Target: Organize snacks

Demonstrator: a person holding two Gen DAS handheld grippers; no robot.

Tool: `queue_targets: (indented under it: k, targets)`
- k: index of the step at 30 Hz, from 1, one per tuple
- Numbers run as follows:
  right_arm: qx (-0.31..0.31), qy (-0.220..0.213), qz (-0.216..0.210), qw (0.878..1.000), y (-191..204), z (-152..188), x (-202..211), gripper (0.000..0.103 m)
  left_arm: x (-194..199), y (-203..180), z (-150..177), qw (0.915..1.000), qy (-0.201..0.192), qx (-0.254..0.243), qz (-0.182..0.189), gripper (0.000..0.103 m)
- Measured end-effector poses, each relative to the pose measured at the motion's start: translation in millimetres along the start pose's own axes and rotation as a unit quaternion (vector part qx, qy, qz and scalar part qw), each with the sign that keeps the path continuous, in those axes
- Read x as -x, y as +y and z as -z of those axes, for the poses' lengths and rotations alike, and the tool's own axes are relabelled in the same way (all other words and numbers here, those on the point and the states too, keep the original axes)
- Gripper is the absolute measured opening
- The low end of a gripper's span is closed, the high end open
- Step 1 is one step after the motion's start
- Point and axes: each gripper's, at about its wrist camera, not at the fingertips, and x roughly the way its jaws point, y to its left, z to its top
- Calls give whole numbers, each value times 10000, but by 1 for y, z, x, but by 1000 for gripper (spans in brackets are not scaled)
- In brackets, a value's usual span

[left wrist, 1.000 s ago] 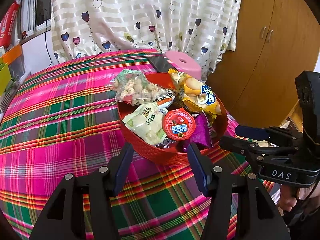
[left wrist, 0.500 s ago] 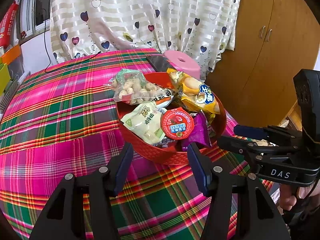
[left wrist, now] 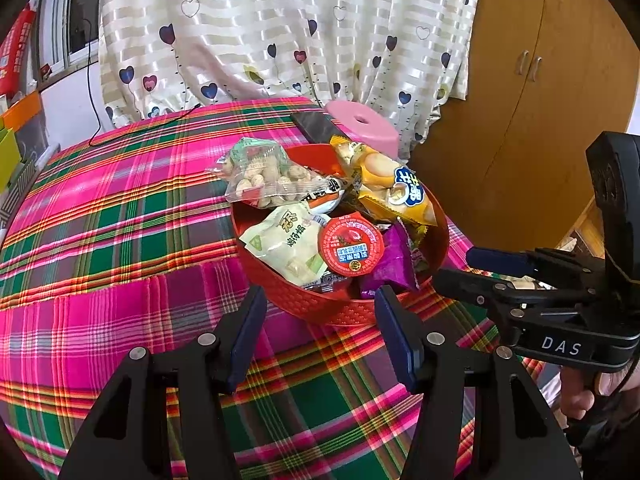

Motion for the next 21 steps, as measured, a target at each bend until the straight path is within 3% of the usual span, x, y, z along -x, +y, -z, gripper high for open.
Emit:
queue_targets:
  k: [21]
  targets:
    - [8, 9, 16, 10000, 2, 0, 1, 53, 2, 2, 4, 10000, 38, 33, 9, 57]
